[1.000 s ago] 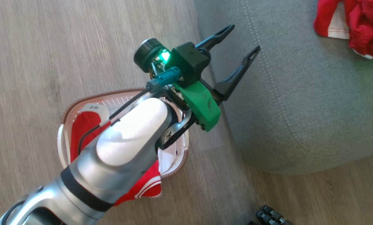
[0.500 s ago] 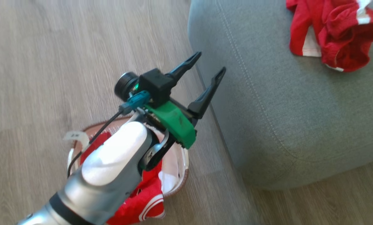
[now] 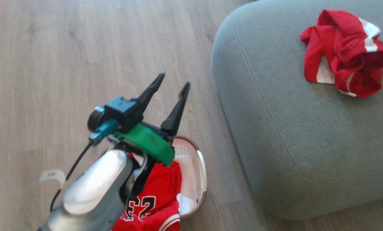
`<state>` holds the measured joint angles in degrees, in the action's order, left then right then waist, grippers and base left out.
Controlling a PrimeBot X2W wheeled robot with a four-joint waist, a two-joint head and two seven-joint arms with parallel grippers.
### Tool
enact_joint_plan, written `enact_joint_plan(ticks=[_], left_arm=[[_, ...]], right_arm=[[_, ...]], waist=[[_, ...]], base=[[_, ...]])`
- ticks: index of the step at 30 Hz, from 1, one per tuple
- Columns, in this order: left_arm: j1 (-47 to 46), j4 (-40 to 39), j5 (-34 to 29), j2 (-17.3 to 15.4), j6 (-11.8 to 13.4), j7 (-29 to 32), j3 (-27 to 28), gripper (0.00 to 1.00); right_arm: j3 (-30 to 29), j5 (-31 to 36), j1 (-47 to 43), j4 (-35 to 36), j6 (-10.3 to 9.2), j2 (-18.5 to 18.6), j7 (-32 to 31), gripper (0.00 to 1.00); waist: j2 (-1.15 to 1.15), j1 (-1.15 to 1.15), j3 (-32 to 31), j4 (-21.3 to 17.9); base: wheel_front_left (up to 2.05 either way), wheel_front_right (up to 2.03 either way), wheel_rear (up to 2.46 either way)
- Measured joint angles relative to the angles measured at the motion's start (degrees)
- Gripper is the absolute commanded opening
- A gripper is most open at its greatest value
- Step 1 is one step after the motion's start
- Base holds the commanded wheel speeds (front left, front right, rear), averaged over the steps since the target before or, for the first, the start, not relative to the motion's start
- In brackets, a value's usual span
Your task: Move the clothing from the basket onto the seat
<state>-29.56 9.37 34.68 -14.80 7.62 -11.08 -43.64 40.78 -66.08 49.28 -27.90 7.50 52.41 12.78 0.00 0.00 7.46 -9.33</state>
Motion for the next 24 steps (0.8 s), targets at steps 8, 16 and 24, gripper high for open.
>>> enact_joint_plan(ticks=[8,16,24], left_arm=[[5.34,-2.15,0.24,-2.68,3.02,-2.08,2.66,1.0],[10.58,-4.81,0.35,-5.6,6.09,-2.69,6.1,1.0],[15.06,-6.5,0.35,-7.25,7.98,-3.12,8.03,1.0]], right_arm=[[-7.99,5.06,-11.16,3.13,0.0,-3.13,1.53,1.0],[-20.76,12.94,-23.9,7.94,0.0,-9.58,1.68,1.0],[-30.25,18.92,-36.48,13.23,0.0,-18.84,1.68,1.0]], waist=[[0.0,0.0,-3.24,4.2],[0.0,0.0,-5.85,8.6],[0.0,0.0,-7.64,11.34]], base=[[0.0,0.0,0.0],[0.0,0.0,0.0],[0.0,0.0,0.0]])
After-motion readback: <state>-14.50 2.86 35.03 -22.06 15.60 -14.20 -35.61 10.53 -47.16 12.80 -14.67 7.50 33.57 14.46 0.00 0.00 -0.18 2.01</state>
